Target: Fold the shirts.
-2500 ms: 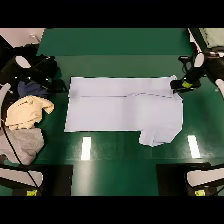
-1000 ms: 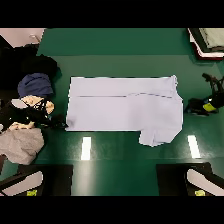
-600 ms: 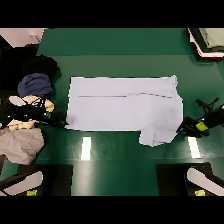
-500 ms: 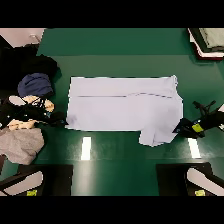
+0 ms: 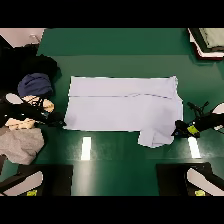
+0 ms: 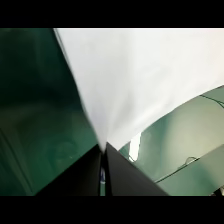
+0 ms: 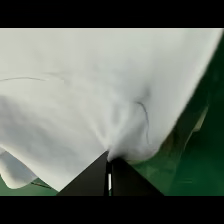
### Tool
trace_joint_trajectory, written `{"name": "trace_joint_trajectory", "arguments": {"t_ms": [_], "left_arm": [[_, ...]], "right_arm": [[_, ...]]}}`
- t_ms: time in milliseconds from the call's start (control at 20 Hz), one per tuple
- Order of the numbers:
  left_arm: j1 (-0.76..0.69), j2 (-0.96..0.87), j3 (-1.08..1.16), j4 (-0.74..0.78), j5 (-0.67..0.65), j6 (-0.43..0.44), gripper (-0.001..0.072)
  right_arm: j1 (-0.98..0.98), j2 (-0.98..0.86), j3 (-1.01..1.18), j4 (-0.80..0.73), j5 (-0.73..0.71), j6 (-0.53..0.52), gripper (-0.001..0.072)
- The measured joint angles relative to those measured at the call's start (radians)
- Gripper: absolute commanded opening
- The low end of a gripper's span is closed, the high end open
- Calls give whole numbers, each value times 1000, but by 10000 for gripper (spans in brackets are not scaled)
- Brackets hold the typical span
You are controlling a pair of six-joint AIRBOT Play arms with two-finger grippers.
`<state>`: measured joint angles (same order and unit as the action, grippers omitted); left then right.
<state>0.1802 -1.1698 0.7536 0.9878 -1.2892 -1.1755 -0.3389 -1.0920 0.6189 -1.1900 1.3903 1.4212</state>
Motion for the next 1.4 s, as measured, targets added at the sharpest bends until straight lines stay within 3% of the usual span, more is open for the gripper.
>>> {"name": "trace_joint_trajectory", "arguments": {"t_ms": [250,500,800,1200,1250,1300,1350,1400], "left_arm": [[0,220,14,60,-140,-32,18],[0,352,28,63,-208,-114,18],[0,323,45,-26,-34,-128,19],[-1,56,180,-125,172,-74,20],[-1,12,201,-147,188,-61,22],[-1,-28,220,-167,201,-51,154],[-1,-68,239,-184,221,-45,412],[0,-108,260,-198,242,-46,466]], "right_arm": [[-17,182,50,-106,152,28,15],[-32,298,214,-130,188,47,16],[96,174,383,-151,77,54,16],[172,-158,613,-167,-50,61,22],[174,-196,639,-167,-58,62,74],[175,-234,665,-165,-67,63,320],[176,-274,693,-154,-80,63,486],[176,-311,719,-132,-95,63,530]]}}
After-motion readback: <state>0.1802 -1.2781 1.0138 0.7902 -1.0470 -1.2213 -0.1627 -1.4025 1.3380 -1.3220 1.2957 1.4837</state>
